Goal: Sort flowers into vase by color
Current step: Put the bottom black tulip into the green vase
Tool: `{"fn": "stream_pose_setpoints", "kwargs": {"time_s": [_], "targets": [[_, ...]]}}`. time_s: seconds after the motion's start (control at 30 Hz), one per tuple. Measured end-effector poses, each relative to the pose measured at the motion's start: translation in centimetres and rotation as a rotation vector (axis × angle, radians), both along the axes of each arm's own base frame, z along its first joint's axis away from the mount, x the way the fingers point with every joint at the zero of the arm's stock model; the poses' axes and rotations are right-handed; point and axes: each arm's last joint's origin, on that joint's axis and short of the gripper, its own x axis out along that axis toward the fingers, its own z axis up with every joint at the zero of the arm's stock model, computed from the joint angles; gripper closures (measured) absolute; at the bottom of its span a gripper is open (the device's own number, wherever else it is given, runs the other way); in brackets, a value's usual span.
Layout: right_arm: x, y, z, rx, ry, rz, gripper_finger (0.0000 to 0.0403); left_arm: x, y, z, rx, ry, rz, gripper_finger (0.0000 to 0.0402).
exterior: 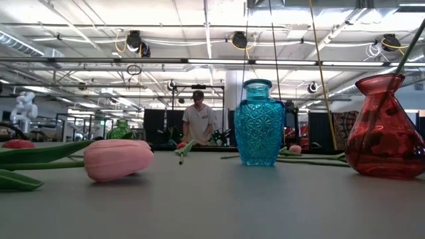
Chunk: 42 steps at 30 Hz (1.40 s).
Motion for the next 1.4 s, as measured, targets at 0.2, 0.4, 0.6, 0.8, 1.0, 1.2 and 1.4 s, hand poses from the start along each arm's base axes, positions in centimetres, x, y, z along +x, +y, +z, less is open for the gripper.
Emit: {"fn": "stream_pose_setpoints", "kwargs": {"time_s": [0.2, 0.4, 0.6, 0.8, 1.0, 1.2, 1.4], "targets": [[3.0, -1.4, -0.6, -0.002, -0.008, -0.063, 0.0403, 1.5, 0.5, -0.9, 0.030, 0.047, -0.018, 0.0290], [6.4, -2.6, -2.0, 0.010, 0.018, -0.077, 0.0403, 2.6, 0.8, -1.7, 0.001, 0.073, -0.025, 0.0290], [9.4, -3.0, -3.8, 0.017, 0.064, -0.040, 0.0403, 3.4, 0.8, -2.7, -0.026, 0.155, -0.061, 0.0290], [12.1, -2.7, -5.7, 0.020, 0.110, 0.009, 0.0403, 3.6, 0.2, -3.1, -0.012, 0.202, -0.112, 0.0290], [13.9, -2.5, -6.9, 0.023, 0.120, 0.009, 0.0403, 3.7, -0.6, -3.4, -0.011, 0.236, -0.141, 0.0290], [14.8, -2.2, -7.0, 0.029, 0.082, 0.062, 0.0403, 3.6, -1.5, -3.5, -0.008, 0.242, -0.174, 0.0290], [14.8, -2.2, -7.0, 0.013, 0.081, 0.071, 0.0403, 3.6, -1.9, -3.5, -0.013, 0.241, -0.189, 0.0290]]}}
